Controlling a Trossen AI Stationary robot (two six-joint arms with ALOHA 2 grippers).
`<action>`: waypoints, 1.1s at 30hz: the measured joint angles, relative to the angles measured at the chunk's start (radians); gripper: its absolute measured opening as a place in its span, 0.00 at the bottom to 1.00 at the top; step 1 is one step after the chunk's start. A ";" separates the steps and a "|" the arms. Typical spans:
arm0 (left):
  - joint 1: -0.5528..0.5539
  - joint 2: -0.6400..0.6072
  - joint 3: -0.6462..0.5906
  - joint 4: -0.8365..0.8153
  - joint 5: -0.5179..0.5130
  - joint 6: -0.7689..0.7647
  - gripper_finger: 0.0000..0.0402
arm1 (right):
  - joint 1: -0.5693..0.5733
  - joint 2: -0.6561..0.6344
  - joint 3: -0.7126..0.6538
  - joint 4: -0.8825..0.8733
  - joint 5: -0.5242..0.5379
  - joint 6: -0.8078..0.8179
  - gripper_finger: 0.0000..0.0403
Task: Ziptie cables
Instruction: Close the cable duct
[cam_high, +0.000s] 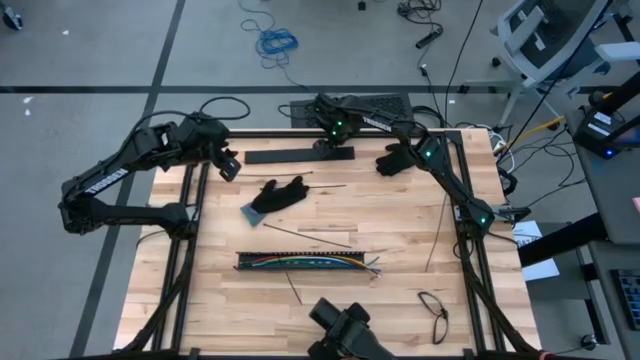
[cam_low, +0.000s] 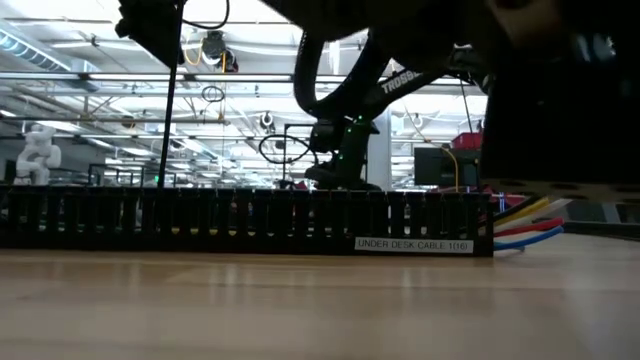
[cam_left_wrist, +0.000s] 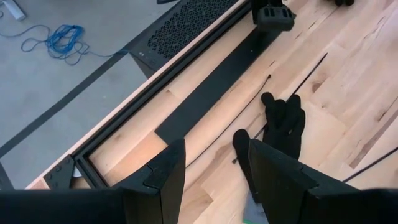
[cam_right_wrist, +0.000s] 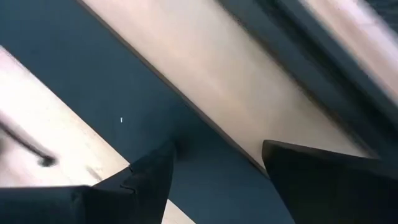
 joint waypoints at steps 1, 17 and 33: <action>-0.002 0.000 0.000 0.000 0.000 0.000 0.43 | -0.001 0.001 0.000 0.005 -0.008 0.009 0.60; -0.008 0.000 0.000 -0.053 0.079 -0.001 0.43 | 0.013 0.005 -0.005 -0.427 -0.033 -0.155 0.60; -0.008 -0.004 0.000 -0.088 0.130 0.022 0.43 | 0.110 -0.117 -0.235 -0.432 0.105 -0.069 0.60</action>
